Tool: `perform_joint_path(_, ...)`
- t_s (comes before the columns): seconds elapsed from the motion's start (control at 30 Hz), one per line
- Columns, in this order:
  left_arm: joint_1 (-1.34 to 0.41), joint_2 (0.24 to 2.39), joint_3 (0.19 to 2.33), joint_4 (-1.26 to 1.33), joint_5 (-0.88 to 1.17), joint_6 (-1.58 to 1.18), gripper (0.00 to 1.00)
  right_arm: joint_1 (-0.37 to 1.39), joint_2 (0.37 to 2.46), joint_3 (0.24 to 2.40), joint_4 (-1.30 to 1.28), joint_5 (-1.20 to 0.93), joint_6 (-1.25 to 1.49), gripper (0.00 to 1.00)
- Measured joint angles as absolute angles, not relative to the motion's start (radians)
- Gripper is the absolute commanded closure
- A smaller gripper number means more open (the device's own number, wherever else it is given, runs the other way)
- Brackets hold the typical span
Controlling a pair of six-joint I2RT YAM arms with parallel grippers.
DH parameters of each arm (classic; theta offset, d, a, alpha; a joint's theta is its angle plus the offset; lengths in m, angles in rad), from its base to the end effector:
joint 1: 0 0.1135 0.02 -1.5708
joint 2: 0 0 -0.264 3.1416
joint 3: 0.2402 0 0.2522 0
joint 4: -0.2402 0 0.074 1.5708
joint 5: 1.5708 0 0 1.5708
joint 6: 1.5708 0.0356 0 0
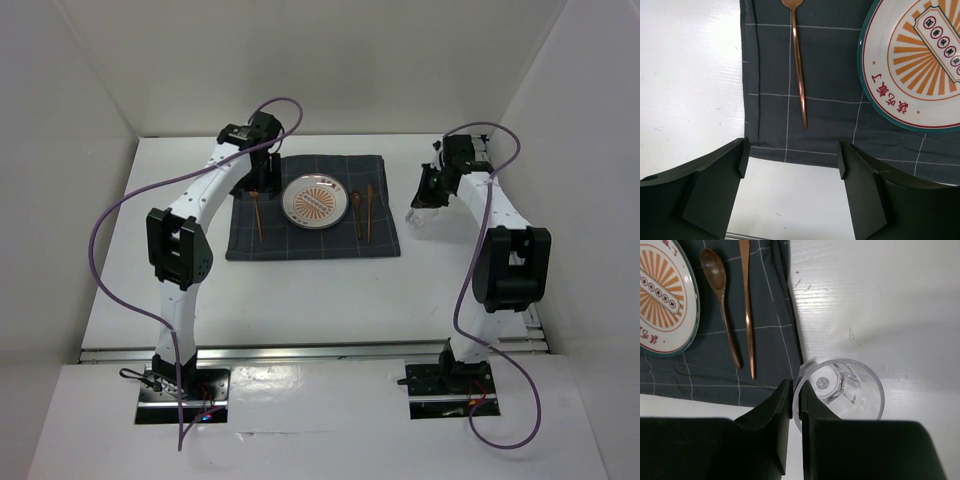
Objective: Set the dinner table for one person
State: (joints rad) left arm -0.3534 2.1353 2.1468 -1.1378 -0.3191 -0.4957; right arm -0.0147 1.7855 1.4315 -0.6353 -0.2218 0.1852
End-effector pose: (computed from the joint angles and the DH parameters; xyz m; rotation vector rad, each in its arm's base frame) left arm 0.4278 -0.1459 0.3020 -0.2797 2.5923 0.1395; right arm 0.3866 0.0021 0.2519 0.1706 2.5553 0.3492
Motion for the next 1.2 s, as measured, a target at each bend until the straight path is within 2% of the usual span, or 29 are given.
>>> perform_joint_path(0.13, -0.359, 2.135, 2.147, -1.138, -0.318, -0.496, 0.12, -0.002, 1.74, 1.439, -0.656, -0.183, 0.193, 1.0)
perform_joint_path(0.27, -0.364, 2.135, 2.14, -1.135, -0.318, -0.497, 0.12, 0.055, 1.761, 1.534, -0.704, -0.1, 0.209, 1.0)
perform_joint_path(0.57, -0.366, 2.113, 2.107, -1.135, -0.318, -0.51, 0.12, 0.268, 2.261, 2.329, -0.814, 0.101, 0.273, 1.0)
perform_joint_path(0.63, -0.366, 2.082, 2.072, -1.129, -0.319, -0.528, 0.12, 0.297, 2.347, 2.427, -0.816, 0.13, 0.287, 1.0)
perform_joint_path(0.9, -0.366, 1.893, 1.904, -1.077, -0.314, -0.565, 0.13, 0.321, 2.41, 2.384, -0.777, 0.228, 0.348, 1.0)
perform_joint_path(1.2, -0.366, 1.869, 1.819, -1.049, -0.308, -0.58, 0.13, 0.323, 2.536, 2.422, -0.675, 0.285, 0.35, 1.0)
